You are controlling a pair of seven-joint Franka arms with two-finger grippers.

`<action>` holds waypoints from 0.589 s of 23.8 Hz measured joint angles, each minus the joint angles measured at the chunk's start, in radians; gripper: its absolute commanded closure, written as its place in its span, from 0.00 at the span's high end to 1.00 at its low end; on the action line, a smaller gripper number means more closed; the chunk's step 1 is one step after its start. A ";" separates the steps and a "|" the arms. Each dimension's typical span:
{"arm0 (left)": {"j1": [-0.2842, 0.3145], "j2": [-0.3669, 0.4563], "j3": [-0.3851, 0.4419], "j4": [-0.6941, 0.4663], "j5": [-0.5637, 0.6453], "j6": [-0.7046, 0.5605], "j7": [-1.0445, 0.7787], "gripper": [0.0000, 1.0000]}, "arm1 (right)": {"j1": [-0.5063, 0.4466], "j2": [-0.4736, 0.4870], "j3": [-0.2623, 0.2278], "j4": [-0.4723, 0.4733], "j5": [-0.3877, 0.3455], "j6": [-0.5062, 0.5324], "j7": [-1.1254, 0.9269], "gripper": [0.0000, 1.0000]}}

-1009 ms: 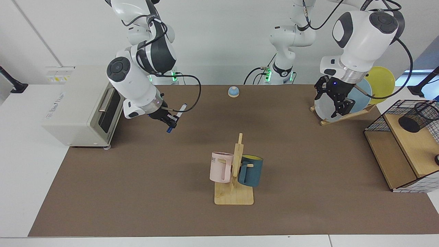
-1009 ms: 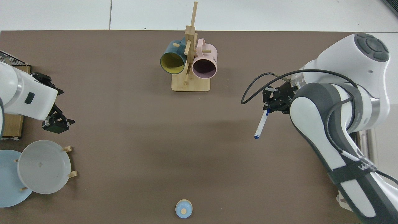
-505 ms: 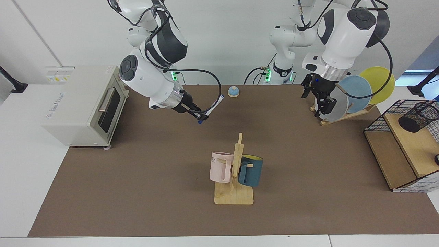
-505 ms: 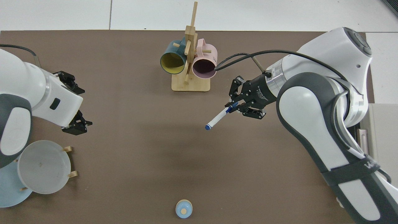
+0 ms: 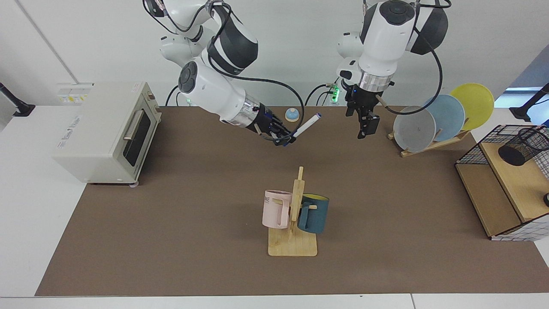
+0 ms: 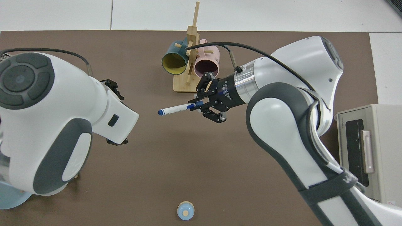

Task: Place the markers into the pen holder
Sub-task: 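Grasp the marker with the left gripper while the right gripper holds it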

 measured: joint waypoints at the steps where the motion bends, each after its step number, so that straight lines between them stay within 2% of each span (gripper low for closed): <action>1: -0.002 0.000 -0.017 0.006 0.021 0.000 -0.012 1.00 | 0.009 0.002 0.000 -0.001 0.003 0.017 0.018 0.00; 7: -0.008 -0.001 -0.085 0.032 0.133 -0.002 -0.079 1.00 | 0.048 0.014 0.000 -0.001 0.028 0.105 0.088 0.00; 10: -0.016 -0.001 -0.115 0.050 0.200 -0.008 -0.133 0.99 | 0.061 0.021 0.000 -0.001 0.033 0.123 0.100 0.00; 14: -0.028 -0.002 -0.139 0.058 0.226 -0.015 -0.165 0.99 | 0.067 0.024 -0.001 -0.001 0.035 0.130 0.102 0.00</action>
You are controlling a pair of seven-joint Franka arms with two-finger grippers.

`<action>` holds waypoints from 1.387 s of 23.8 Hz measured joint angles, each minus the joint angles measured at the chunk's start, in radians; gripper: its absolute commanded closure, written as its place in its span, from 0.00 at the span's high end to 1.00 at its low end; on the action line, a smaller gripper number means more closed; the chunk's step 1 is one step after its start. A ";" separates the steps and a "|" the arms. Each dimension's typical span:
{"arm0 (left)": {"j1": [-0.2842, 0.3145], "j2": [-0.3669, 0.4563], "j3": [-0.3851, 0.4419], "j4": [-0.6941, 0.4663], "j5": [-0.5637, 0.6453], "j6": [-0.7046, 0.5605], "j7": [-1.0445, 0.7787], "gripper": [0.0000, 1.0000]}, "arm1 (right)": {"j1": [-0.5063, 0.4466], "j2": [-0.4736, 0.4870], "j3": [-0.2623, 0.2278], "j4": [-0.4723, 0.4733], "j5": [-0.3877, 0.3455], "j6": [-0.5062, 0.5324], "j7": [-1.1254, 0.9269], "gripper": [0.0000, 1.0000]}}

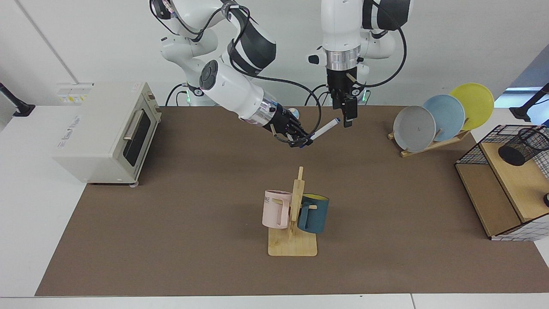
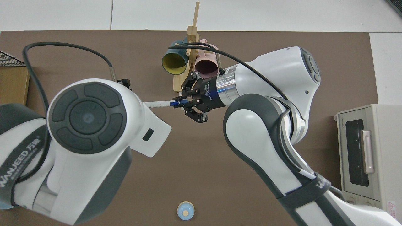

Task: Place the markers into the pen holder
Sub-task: 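Grasp the marker with the left gripper while the right gripper holds it, then pull the marker with the left gripper while the right gripper withdraws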

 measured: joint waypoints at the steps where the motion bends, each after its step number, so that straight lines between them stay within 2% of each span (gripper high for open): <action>1: -0.001 0.001 -0.001 0.000 0.000 0.001 -0.001 0.99 | 0.001 0.000 0.000 0.000 0.000 0.000 0.000 0.00; 5: -0.001 0.015 -0.001 -0.001 -0.014 0.010 0.000 0.93 | 0.003 0.000 0.000 0.000 0.000 0.000 0.000 0.00; 11: -0.001 0.033 -0.002 -0.001 -0.026 0.032 0.000 0.60 | 0.003 0.000 -0.001 0.000 0.000 0.000 0.000 0.00; 13: -0.001 0.033 -0.002 0.000 -0.026 0.039 0.000 0.44 | 0.003 0.000 -0.001 0.000 0.000 0.000 0.000 0.00; 17: -0.001 0.033 -0.002 0.003 -0.022 0.056 0.002 0.39 | 0.003 0.001 -0.001 0.000 0.000 0.000 0.000 0.00; 18: -0.001 0.033 -0.002 0.004 -0.016 0.062 0.003 0.35 | 0.003 0.001 -0.001 0.000 0.000 0.000 0.000 0.00; 20: -0.001 0.033 -0.002 0.005 -0.006 0.072 0.004 0.22 | 0.003 0.001 -0.002 0.000 0.000 0.000 0.000 0.00; 22: -0.001 0.033 -0.002 0.007 -0.005 0.077 0.005 0.02 | 0.003 0.001 -0.002 0.000 0.000 0.000 0.000 0.00; 31: -0.001 0.034 -0.001 0.007 -0.002 0.082 0.020 0.00 | 0.003 0.001 -0.001 -0.002 0.000 0.002 -0.002 0.00; 32: -0.001 0.034 -0.001 0.007 -0.002 0.082 0.020 0.00 | 0.003 0.001 -0.001 -0.002 0.000 0.002 -0.002 0.13; 33: -0.001 0.034 -0.001 0.007 -0.002 0.082 0.020 0.00 | 0.003 0.001 -0.001 -0.002 0.000 0.002 -0.002 0.53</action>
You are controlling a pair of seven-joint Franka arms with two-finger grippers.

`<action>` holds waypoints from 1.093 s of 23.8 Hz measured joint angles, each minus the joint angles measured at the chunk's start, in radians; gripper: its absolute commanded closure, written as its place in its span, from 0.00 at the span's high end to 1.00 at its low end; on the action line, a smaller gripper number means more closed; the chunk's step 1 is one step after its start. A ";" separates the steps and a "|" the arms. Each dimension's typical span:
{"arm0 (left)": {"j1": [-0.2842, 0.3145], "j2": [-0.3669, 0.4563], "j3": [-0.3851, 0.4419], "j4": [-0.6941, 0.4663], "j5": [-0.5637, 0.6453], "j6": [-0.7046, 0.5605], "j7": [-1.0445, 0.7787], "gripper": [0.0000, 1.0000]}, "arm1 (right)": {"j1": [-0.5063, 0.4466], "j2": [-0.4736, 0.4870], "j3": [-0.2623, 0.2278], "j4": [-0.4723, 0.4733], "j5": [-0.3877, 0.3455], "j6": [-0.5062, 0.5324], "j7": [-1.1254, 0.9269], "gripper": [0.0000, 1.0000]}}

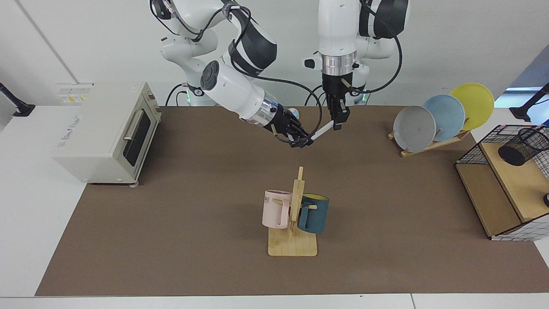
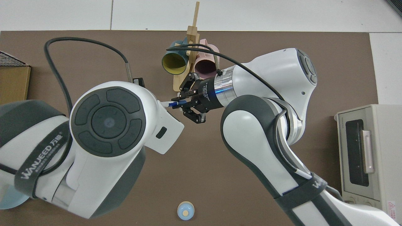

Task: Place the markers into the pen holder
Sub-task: 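Pull the marker with the left gripper while the right gripper withdraws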

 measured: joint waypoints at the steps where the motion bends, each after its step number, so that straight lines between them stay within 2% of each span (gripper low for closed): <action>1: 0.000 0.000 0.000 0.000 0.000 0.000 0.000 0.00 | 0.000 0.000 0.000 0.000 0.000 0.000 0.000 0.79; 2: 0.000 0.000 0.000 0.000 0.000 0.000 0.000 0.00 | 0.000 0.000 0.000 0.000 0.000 0.000 0.000 0.99; 5: 0.000 0.000 0.000 0.000 -0.001 -0.001 0.000 0.00 | 0.000 0.000 -0.001 -0.001 -0.005 0.000 0.000 1.00; 13: 0.010 0.000 0.040 -0.001 -0.023 -0.063 0.000 0.00 | -0.001 -0.003 -0.006 -0.001 -0.077 -0.028 -0.047 1.00; 16: 0.016 0.000 0.094 -0.002 -0.053 -0.087 0.026 0.00 | -0.006 -0.016 -0.011 0.000 -0.164 -0.092 -0.111 1.00; 19: 0.020 0.000 0.160 -0.005 -0.062 -0.097 0.106 0.00 | -0.035 -0.042 -0.013 -0.001 -0.263 -0.206 -0.249 1.00; 24: 0.027 0.001 0.284 -0.020 -0.063 -0.099 0.216 0.00 | -0.141 -0.088 -0.016 -0.008 -0.397 -0.367 -0.558 1.00; 26: 0.029 0.000 0.348 -0.025 -0.063 -0.096 0.258 0.00 | -0.188 -0.108 -0.017 -0.014 -0.478 -0.406 -0.707 1.00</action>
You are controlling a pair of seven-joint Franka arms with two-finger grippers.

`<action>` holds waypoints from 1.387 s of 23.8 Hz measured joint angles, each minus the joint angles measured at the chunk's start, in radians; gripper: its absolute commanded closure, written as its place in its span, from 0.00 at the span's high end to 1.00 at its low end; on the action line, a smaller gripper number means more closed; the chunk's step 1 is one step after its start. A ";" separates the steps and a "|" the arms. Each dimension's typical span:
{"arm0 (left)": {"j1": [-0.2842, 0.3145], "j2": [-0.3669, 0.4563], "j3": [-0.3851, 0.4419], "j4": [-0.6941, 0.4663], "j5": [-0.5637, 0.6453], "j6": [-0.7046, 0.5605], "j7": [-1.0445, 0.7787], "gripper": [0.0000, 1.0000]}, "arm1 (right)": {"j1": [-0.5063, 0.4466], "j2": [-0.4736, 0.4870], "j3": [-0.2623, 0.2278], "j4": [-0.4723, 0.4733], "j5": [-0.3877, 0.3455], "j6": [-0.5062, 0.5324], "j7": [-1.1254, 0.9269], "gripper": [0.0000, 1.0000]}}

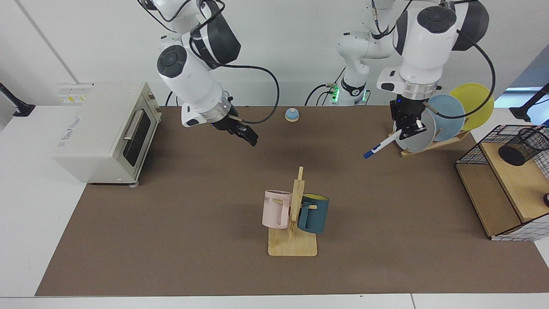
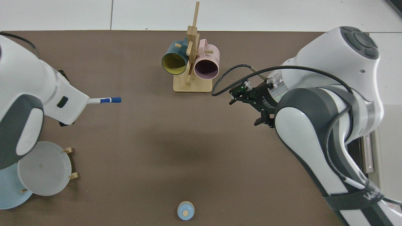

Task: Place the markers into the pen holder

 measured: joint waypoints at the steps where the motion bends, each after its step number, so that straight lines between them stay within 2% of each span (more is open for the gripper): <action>1: 0.001 0.000 0.026 -0.001 0.000 0.002 0.017 0.00 | -0.014 -0.008 0.000 -0.003 -0.040 -0.008 -0.060 1.00; 8: 0.002 0.000 0.198 -0.003 0.013 0.059 0.153 0.00 | -0.030 -0.051 0.002 -0.012 -0.343 -0.013 -0.446 1.00; 11: 0.004 0.001 0.279 -0.003 0.027 0.115 0.262 0.00 | -0.034 -0.064 -0.002 -0.011 -0.404 0.004 -0.576 1.00; 15: 0.011 0.006 0.368 0.001 0.071 0.166 0.361 0.00 | -0.070 -0.071 -0.008 0.009 -0.414 0.026 -0.673 1.00; 19: 0.015 0.026 0.421 0.033 0.149 0.177 0.431 0.00 | -0.113 -0.079 -0.010 0.031 -0.375 0.009 -0.705 1.00; 24: 0.020 0.063 0.433 0.091 0.310 0.185 0.454 0.00 | -0.142 -0.109 -0.011 0.035 -0.363 -0.048 -0.706 1.00; 27: 0.033 0.079 0.433 0.113 0.375 0.211 0.454 0.00 | -0.153 -0.147 -0.011 0.003 -0.361 -0.057 -0.707 1.00; 33: 0.064 0.099 0.463 0.140 0.427 0.232 0.460 0.00 | -0.162 -0.188 -0.010 -0.042 -0.360 -0.057 -0.707 1.00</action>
